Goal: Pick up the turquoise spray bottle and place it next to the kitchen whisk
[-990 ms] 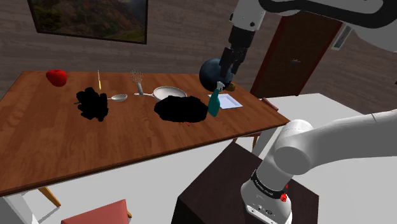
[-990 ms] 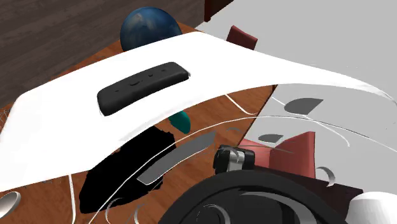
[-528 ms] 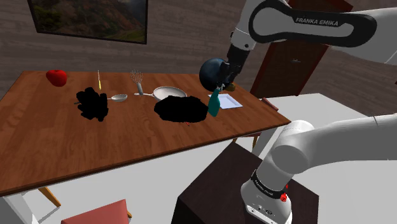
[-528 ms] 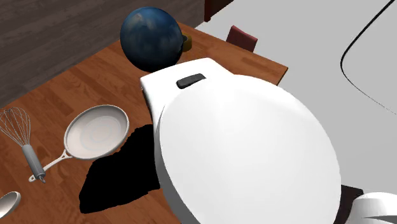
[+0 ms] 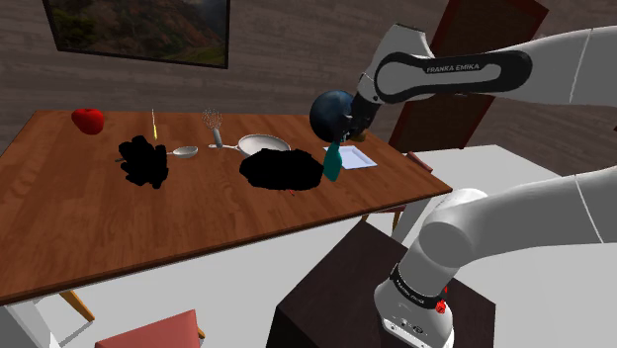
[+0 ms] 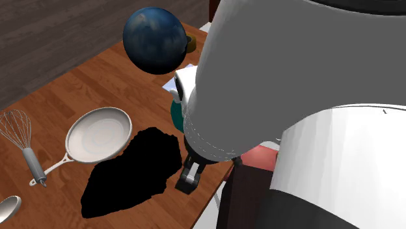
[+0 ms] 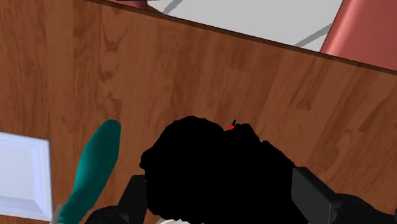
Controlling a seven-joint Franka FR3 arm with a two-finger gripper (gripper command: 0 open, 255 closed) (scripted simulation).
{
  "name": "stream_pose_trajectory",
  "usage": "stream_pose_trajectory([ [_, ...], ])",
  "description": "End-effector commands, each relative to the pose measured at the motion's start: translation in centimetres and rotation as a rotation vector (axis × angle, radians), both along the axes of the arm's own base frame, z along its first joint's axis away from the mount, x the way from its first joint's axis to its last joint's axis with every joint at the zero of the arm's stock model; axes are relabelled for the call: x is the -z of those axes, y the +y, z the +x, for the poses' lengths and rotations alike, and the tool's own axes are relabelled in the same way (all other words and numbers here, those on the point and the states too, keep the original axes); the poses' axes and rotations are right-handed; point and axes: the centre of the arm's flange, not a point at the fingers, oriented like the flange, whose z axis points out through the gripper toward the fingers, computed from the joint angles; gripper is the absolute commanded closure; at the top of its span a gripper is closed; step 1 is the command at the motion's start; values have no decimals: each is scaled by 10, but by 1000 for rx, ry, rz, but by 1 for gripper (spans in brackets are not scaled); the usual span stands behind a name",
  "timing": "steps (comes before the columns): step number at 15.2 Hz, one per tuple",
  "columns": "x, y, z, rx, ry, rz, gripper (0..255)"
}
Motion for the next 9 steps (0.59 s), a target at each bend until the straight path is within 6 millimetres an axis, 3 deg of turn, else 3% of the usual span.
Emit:
stream_pose_trajectory([
  [1,18,-15,3,25,-34,-5,0],
  [9,85,-88,22,125,-151,-17,0],
])
